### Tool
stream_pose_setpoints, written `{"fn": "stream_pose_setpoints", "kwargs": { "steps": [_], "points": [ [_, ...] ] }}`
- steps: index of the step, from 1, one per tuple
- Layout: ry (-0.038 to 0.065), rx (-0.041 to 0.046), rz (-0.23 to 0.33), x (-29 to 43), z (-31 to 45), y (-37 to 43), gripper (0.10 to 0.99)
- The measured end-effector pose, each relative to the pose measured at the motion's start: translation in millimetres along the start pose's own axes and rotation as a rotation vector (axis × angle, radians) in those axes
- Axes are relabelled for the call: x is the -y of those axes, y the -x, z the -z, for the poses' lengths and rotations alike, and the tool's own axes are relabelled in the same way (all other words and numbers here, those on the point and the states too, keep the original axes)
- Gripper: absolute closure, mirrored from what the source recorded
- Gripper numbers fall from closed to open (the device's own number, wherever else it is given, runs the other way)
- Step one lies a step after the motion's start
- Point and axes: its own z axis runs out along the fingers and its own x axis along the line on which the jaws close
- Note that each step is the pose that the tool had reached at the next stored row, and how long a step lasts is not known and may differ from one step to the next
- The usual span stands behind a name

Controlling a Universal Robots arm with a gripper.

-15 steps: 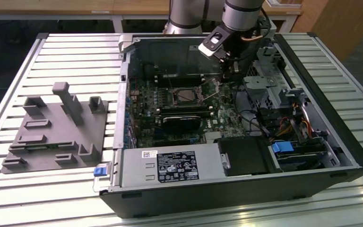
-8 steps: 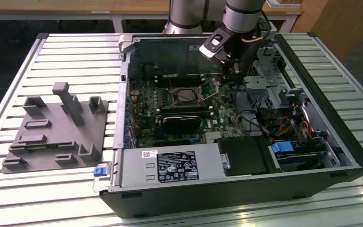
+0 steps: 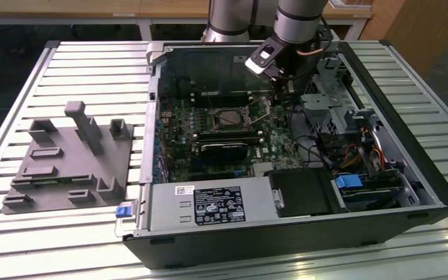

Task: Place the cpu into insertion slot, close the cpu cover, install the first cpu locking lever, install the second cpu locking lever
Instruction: 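Close the cpu cover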

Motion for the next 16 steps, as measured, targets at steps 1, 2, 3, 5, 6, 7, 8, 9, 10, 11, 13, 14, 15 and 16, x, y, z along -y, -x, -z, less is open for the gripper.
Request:
{"fn": "stream_pose_setpoints", "kwargs": {
  "steps": [1, 2, 3, 5, 6, 7, 8, 9, 10, 11, 13, 14, 15, 16],
  "points": [
    [0.000, 0.0000, 0.000, 0.7, 0.0, 0.0, 0.976],
    [0.000, 0.0000, 0.000, 1.7, 0.1, 0.0, 0.976],
    [0.000, -0.0001, 0.000, 2.7, 0.1, 0.0, 0.976],
    [0.000, -0.0002, 0.000, 5.2, 0.1, -0.1, 0.976],
    [0.000, -0.0001, 0.000, 6.7, 0.2, -0.1, 0.976],
    [0.000, -0.0002, 0.000, 8.1, 0.2, -0.1, 0.976],
    [0.000, -0.0001, 0.000, 9.7, 0.3, -0.1, 0.976],
    [0.000, -0.0001, 0.000, 11.1, 0.4, -0.1, 0.976],
    [0.000, -0.0001, 0.000, 12.5, 0.4, -0.1, 0.976],
    [0.000, -0.0001, 0.000, 13.9, 0.5, -0.2, 0.976],
    [0.000, -0.0001, 0.000, 16.8, 0.6, -0.2, 0.976],
    [0.000, -0.0002, 0.000, 18.3, 0.6, -0.2, 0.976],
    [0.000, -0.0002, 0.000, 19.7, 0.6, -0.3, 0.976],
    [0.000, -0.0002, 0.000, 21.1, 0.7, -0.3, 0.976]
  ]
}}
